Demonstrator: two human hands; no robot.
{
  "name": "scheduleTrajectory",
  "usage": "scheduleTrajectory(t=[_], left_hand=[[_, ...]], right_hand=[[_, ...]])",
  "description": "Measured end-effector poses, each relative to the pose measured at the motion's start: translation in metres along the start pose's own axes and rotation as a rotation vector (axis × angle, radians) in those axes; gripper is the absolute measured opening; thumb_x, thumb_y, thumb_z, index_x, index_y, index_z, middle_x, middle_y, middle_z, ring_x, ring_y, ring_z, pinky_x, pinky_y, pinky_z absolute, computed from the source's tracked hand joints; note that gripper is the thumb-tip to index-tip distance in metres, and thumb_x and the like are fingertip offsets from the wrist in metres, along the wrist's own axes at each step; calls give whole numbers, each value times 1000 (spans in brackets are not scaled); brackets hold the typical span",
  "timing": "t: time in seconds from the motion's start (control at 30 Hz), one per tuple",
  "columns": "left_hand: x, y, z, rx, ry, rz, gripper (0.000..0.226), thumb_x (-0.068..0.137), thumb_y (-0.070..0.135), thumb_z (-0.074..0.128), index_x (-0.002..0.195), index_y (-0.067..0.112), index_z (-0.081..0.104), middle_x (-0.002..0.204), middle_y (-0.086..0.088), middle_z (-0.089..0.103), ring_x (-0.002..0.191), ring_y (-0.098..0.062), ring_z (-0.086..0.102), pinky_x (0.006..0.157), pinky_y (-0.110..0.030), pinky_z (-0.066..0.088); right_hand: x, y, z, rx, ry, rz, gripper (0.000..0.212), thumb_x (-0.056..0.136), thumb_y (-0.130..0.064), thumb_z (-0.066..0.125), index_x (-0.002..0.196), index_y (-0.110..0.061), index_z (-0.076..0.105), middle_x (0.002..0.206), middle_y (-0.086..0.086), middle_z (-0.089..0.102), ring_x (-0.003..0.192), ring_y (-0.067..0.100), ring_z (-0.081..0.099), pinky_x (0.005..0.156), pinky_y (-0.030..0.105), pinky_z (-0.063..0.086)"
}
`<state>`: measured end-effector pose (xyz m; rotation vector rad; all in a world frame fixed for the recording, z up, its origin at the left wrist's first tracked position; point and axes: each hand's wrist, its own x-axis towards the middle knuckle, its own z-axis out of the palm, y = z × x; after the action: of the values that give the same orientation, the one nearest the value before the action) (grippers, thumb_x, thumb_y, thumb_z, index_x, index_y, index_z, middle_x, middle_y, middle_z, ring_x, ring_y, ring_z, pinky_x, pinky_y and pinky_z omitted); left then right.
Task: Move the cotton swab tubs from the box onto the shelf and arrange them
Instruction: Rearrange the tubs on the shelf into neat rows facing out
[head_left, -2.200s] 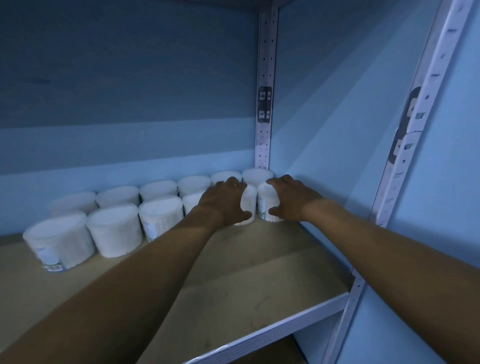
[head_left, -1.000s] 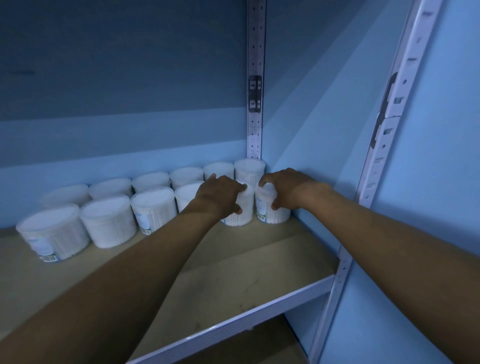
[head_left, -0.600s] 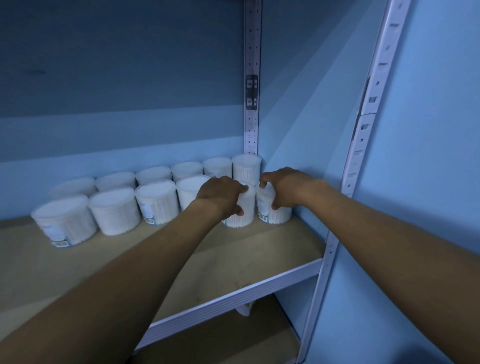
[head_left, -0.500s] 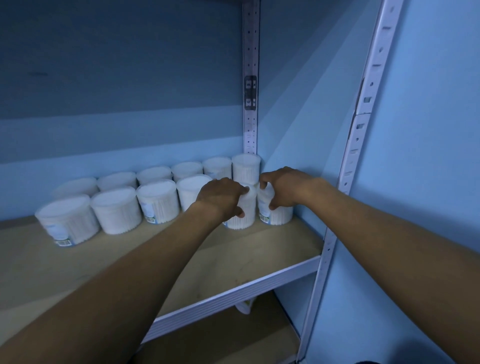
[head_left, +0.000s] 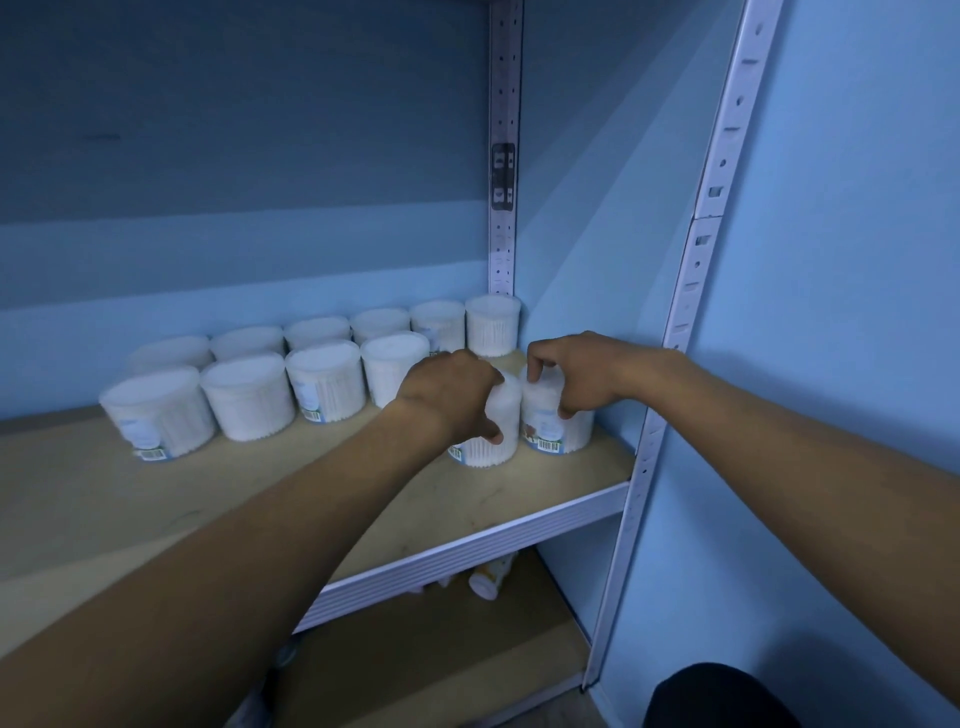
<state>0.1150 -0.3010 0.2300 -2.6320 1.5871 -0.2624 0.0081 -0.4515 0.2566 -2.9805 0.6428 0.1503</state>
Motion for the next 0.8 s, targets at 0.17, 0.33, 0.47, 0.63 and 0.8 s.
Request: scheduleTrajectory(t=[0.17, 0.33, 0.47, 0.63, 0.8], left_hand=[[-4, -4, -12, -40, -56, 14, 86, 67, 62, 78, 141, 27, 48, 129, -2, 55, 117, -24, 57, 90, -40, 53], [2, -16, -21, -101, -167, 53, 100, 70, 53, 82, 153, 30, 31, 154, 1, 36, 139, -20, 39, 109, -38, 40], [12, -22, -23, -92, -252, 83, 96, 75, 46, 81, 154, 36, 29, 158, 3, 34, 142, -20, 35, 113, -36, 36], [12, -24, -18, -103, -263, 96, 86, 79, 40, 80, 151, 42, 32, 150, 4, 46, 129, -20, 46, 101, -30, 42], [7, -21, -21, -131, -240, 81, 85, 75, 50, 79, 150, 40, 38, 143, 2, 49, 126, -20, 45, 97, -29, 41]], right_hand=[[-7, -2, -9, 48, -32, 36, 64, 76, -28, 84, 131, -32, 51, 138, 0, 53, 118, 23, 52, 94, 34, 47], [-2, -9, -7, 30, 24, 85, 80, 78, -52, 78, 146, -29, 42, 143, 5, 48, 128, 24, 47, 89, 31, 42], [1, -16, -9, -16, -10, 114, 84, 82, -58, 72, 151, -25, 38, 148, 4, 46, 131, 26, 47, 100, 35, 45], [3, -18, -13, -123, -85, 118, 74, 85, -58, 68, 146, -22, 46, 148, 1, 46, 130, 26, 47, 104, 38, 44], [2, -14, -18, -90, -110, 104, 80, 80, -54, 77, 148, -33, 42, 154, -3, 38, 136, 25, 41, 106, 37, 41]])
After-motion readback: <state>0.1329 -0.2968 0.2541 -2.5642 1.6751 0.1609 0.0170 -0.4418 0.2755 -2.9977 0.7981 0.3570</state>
